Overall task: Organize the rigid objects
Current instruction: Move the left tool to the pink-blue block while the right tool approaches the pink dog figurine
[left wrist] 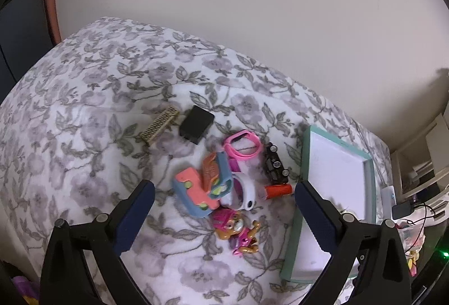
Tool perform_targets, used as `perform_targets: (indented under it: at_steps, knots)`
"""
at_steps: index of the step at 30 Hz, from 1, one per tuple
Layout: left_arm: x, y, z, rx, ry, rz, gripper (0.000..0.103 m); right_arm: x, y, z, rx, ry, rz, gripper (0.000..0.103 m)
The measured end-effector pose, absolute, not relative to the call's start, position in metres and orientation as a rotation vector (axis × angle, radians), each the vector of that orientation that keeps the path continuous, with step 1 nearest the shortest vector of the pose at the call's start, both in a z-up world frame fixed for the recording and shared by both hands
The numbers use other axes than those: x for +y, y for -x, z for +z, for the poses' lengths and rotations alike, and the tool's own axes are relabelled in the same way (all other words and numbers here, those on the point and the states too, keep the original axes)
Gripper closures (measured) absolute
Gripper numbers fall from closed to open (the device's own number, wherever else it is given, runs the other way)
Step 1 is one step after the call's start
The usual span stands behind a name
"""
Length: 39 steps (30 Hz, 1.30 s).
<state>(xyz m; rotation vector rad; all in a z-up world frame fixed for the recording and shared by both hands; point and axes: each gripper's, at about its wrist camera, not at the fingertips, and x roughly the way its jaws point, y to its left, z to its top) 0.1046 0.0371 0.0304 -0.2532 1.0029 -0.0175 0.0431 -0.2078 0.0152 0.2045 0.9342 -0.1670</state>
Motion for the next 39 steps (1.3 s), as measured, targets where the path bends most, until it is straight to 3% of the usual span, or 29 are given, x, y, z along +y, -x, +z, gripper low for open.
perform_targets:
  at_steps: [14, 28, 35, 39]
  knots:
    - [0.072, -0.117, -0.002, 1.16, 0.185, 0.084, 0.003, -0.143, -0.073, 0.042, 0.918, -0.125, -0.05, 0.0]
    - [0.129, -0.147, -0.052, 1.316, 0.228, 0.197, 0.003, -0.088, -0.117, -0.012, 1.072, -0.114, 0.065, 0.0]
    - [0.135, -0.158, -0.065, 1.347, 0.261, 0.203, 0.003, -0.077, -0.12, -0.046, 1.194, -0.071, 0.121, 0.014]
    - [0.125, -0.164, -0.074, 1.373, 0.255, 0.179, 0.003, -0.079, -0.118, -0.06, 1.258, -0.092, 0.146, 0.015]
